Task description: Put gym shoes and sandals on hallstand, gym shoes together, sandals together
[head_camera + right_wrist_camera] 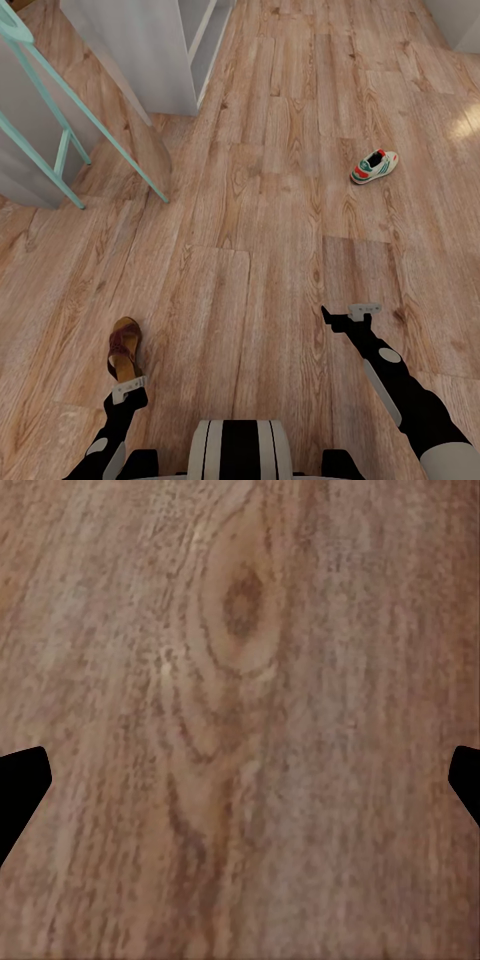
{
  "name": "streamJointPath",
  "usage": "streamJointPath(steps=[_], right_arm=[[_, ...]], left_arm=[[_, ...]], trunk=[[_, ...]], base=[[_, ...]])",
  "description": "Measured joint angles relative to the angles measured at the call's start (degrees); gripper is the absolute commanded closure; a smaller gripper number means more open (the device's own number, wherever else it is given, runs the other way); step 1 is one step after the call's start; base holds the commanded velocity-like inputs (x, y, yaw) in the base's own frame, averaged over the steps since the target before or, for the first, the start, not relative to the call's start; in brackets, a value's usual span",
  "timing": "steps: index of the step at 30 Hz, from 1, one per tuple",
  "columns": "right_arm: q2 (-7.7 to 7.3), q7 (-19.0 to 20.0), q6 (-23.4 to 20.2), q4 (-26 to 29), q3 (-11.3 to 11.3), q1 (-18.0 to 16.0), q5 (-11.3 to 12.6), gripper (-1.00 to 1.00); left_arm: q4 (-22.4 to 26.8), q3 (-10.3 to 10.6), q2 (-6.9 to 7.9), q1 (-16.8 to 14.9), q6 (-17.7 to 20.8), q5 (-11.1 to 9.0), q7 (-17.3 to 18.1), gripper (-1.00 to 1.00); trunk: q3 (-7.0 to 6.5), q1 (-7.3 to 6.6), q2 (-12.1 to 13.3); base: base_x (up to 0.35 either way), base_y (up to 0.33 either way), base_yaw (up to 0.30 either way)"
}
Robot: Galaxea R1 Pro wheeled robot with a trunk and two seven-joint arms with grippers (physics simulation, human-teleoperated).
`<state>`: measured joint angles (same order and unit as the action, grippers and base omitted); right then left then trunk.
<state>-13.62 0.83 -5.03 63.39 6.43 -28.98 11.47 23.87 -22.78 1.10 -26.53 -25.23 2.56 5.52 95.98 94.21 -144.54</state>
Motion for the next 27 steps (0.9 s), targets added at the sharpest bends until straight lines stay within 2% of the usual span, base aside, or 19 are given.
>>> streamJointPath(steps=[21,27], right_arm=[[0.05,0.00,-0.05,0.00,0.00,-0.01,0.01,-1.00],[0.05,0.00,-0.01,-0.06,0.00,-0.01,0.00,-1.00]], left_arm=[[0.17,0.08,0.00,0.03,-0.15,0.03,0.05,1.00],[0.18,0.49,-0.08,0.02,-0.11,0.03,0.05,1.00]], trunk=[[0.00,0.00,0.00],[-1.32,-0.16,0.08]], base=[[0.000,0.000,0.000],[0.000,0.000,0.000]])
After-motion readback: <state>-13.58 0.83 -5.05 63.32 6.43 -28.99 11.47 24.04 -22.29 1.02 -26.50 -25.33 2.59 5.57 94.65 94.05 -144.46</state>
